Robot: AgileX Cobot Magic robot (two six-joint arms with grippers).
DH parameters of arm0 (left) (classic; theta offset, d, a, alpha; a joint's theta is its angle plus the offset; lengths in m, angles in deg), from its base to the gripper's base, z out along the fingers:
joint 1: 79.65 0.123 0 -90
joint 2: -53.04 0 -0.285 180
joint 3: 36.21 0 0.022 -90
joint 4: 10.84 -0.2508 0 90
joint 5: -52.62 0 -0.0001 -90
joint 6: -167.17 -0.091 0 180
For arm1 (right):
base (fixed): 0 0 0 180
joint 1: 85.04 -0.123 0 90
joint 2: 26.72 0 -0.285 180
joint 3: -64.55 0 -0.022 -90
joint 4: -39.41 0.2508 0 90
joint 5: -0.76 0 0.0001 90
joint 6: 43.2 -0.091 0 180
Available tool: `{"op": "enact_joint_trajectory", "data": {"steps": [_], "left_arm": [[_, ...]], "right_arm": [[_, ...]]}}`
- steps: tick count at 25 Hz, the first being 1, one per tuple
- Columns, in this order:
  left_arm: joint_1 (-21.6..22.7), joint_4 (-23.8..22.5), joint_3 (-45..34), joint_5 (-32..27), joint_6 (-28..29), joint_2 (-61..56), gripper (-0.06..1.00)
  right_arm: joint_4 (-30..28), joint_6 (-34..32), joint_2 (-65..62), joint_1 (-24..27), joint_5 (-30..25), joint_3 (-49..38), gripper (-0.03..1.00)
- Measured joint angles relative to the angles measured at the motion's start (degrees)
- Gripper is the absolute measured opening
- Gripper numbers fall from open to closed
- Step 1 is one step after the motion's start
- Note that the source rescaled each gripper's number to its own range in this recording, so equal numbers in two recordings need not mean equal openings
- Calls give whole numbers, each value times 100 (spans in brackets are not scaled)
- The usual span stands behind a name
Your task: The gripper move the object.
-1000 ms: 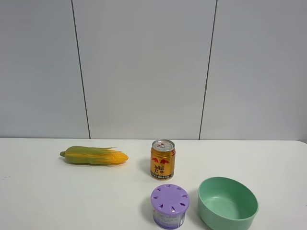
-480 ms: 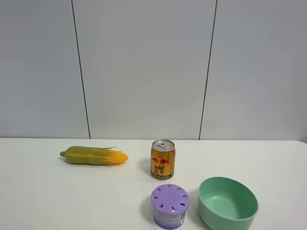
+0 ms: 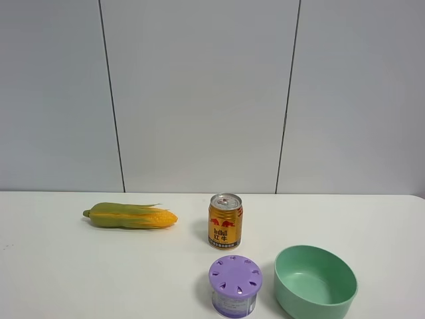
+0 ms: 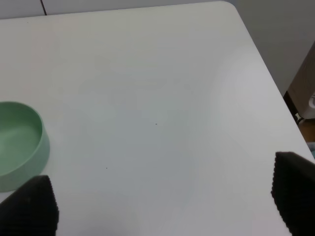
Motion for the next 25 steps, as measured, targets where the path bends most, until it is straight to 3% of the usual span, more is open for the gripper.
{"op": "enact_joint_trajectory", "data": {"steps": [25], "left_arm": [[0, -65, 0, 0, 53, -185, 100]], "right_arm": [[0, 0, 0, 0, 0, 0, 100]]}}
